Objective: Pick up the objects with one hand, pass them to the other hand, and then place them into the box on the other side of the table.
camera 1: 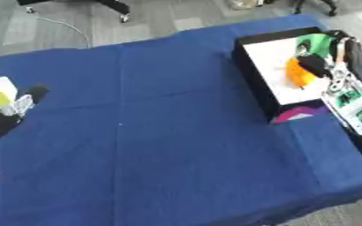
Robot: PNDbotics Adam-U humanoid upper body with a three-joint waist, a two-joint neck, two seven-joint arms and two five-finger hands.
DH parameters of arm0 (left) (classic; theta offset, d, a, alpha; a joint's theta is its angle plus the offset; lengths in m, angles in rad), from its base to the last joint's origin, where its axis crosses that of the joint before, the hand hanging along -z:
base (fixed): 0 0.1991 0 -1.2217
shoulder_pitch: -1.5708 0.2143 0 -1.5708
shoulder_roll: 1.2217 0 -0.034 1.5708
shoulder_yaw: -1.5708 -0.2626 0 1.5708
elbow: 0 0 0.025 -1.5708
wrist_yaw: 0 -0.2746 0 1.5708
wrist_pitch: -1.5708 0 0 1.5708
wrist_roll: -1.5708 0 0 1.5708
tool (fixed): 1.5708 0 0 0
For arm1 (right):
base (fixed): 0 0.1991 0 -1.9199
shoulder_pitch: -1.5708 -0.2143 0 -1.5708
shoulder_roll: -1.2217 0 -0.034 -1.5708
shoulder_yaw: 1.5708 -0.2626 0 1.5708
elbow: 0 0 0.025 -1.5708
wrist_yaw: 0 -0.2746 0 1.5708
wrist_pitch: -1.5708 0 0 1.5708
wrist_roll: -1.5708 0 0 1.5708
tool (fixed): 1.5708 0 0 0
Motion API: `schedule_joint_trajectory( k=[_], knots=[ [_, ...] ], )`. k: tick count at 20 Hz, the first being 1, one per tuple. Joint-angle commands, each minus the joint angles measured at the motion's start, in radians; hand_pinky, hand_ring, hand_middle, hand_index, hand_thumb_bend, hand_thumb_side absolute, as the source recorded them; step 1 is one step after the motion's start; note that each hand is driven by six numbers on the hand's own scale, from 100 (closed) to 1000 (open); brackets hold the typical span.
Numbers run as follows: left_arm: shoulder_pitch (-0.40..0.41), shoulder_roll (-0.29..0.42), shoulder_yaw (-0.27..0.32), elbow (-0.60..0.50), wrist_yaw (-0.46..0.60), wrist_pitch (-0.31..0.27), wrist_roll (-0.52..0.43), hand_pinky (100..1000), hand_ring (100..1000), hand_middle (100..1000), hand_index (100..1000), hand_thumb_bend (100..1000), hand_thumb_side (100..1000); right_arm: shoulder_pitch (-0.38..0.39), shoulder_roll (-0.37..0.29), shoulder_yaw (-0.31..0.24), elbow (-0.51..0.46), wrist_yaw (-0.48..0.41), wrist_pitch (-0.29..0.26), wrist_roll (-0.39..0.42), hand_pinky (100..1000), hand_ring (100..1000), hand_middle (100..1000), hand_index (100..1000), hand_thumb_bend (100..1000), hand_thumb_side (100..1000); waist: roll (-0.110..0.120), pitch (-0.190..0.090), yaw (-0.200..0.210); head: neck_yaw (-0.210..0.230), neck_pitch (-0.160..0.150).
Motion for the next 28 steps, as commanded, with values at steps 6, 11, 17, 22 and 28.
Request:
schedule_joint_trajectory(
  k=[6, 11, 17, 22, 28],
  knots=[
    [0.0, 0.004, 0.012, -0.02, -0.008, 0.008, 0.004, 776, 635, 509, 781, 952, 463, -0.005, -0.036, -0.003, 0.014, 0.244, -0.032, 0.327, 590, 1000, 770, 1000, 100, 783, 0.01, 0.007, 0.001, 0.005, -0.003],
    [0.006, 0.001, 0.014, -0.016, -0.014, 0.011, 0.003, 777, 635, 508, 781, 954, 463, -0.005, -0.038, -0.033, -0.059, 0.446, -0.008, 0.442, 647, 1000, 859, 1000, 100, 807, 0.011, 0.006, -0.001, 0.005, -0.003],
    [0.009, 0.0, 0.014, -0.014, -0.018, 0.013, 0.002, 777, 635, 507, 782, 954, 465, -0.006, -0.038, -0.052, -0.103, 0.516, 0.008, 0.508, 619, 1000, 880, 1000, 100, 543, 0.01, 0.005, -0.001, 0.005, -0.003],
    [0.015, -0.003, 0.015, -0.008, -0.031, 0.016, -0.004, 778, 635, 507, 782, 954, 466, -0.014, -0.057, -0.082, -0.217, 0.589, -0.007, 0.455, 613, 996, 885, 1000, 100, 442, 0.01, 0.005, -0.005, 0.009, -0.003],
    [0.02, -0.004, 0.016, -0.004, -0.038, 0.02, -0.008, 778, 636, 506, 782, 955, 469, -0.023, -0.046, -0.099, -0.342, 0.69, 0.007, 0.484, 594, 978, 877, 1000, 100, 353, 0.01, 0.004, -0.007, 0.015, -0.003]
  ],
)
